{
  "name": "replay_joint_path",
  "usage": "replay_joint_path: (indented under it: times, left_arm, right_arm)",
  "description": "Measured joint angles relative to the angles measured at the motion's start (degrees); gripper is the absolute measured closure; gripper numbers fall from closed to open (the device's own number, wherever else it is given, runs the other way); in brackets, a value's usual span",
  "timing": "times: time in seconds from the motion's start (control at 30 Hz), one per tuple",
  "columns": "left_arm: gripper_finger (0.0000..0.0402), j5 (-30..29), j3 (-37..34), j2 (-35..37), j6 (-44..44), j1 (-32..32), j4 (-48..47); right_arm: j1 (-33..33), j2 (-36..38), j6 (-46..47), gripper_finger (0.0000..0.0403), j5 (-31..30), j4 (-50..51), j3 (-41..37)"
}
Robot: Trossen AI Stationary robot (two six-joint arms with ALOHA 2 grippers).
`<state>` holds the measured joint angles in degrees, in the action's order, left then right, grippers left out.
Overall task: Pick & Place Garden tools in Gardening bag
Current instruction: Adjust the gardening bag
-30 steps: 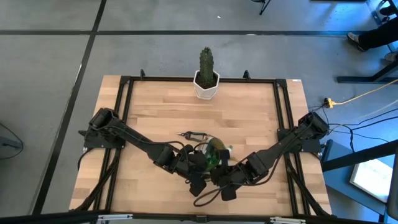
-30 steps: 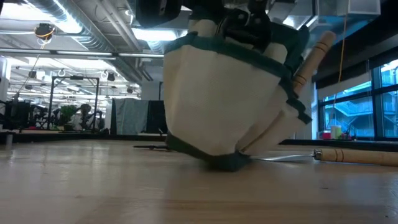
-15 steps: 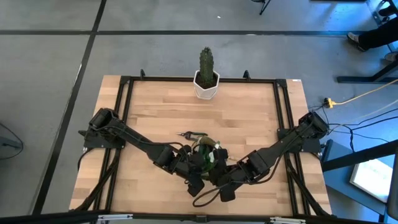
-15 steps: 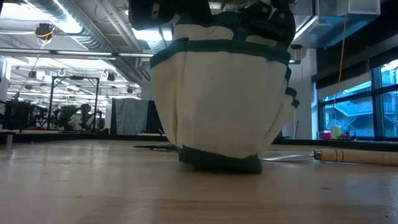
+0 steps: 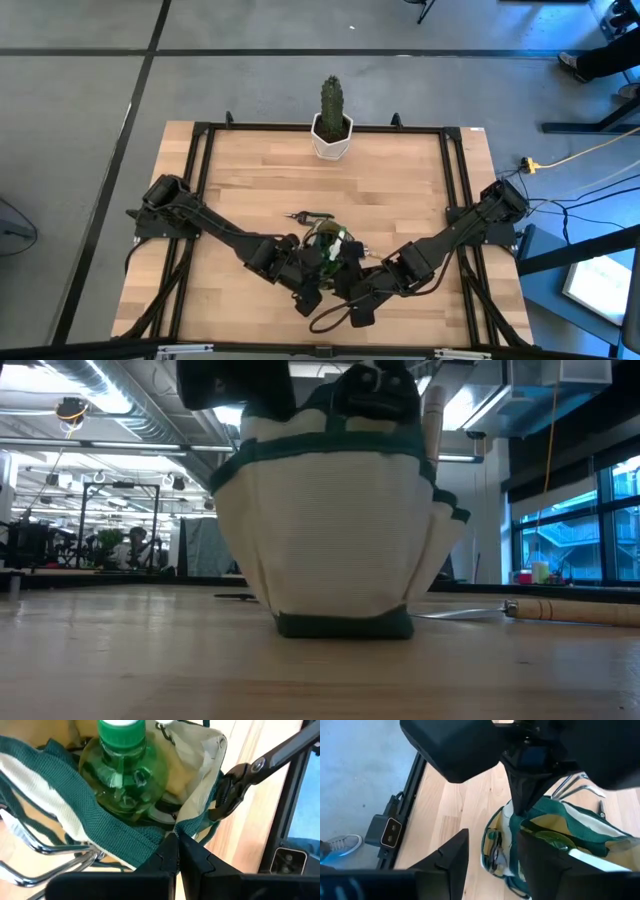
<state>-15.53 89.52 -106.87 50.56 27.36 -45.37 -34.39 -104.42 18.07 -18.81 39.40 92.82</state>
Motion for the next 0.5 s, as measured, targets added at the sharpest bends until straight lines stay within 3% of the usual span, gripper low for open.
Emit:
replay_joint_path:
  times: [0.3,0.5]
  left_arm:
    - [0.0396,-6.7,-0.09,0.0,1.24,1.97,-3.23]
    - [0.037,-7.47,-0.09,0.0,0.75,2.76,-2.44]
  right_arm:
    - [-0.18,0.81,1.49,0.0236,0.2,-0.83,0.02]
    - [-0.72,0.83,1.91,0.0236,0.44,-0.98,0.04]
